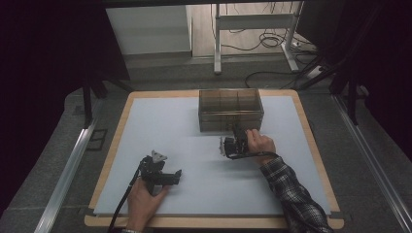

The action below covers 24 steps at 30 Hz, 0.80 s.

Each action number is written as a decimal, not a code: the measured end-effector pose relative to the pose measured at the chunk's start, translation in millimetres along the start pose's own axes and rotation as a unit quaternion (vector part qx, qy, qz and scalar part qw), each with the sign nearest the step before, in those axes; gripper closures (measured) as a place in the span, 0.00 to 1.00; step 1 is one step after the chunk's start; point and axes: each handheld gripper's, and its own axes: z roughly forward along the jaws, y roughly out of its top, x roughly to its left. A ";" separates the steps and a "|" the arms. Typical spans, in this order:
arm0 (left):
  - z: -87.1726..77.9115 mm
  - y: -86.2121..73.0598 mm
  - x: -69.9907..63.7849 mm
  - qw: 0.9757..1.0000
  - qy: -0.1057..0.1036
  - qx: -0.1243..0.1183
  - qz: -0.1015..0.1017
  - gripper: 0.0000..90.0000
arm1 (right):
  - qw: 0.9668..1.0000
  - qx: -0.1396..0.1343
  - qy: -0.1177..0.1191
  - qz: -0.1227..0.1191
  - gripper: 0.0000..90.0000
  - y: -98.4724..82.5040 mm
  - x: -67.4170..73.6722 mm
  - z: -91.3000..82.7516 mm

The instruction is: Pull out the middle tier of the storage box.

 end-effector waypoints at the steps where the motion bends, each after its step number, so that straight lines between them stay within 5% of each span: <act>1: 0.0 0.0 0.0 1.000 0.000 0.000 0.000 0.00 | 1.000 -0.003 0.003 0.002 0.89 -0.3 0.2 -1.6; 9: 0.0 0.0 0.0 1.000 0.000 0.000 0.000 0.00 | 1.000 -0.012 0.001 0.005 0.88 -1.5 2.1 -8.4; 10: 0.0 0.0 0.0 1.000 0.000 0.000 0.000 0.00 | 0.999 -0.017 0.029 0.004 0.88 -2.1 0.3 -8.1; 12: 0.0 0.0 0.0 1.000 0.000 0.000 0.000 0.00 | 1.000 -0.010 0.003 0.000 0.88 -2.1 1.9 -12.0; 24: 0.0 0.0 -0.1 1.000 0.000 0.000 0.000 0.00 | 1.000 -0.022 0.007 0.005 0.88 -3.8 4.7 -19.9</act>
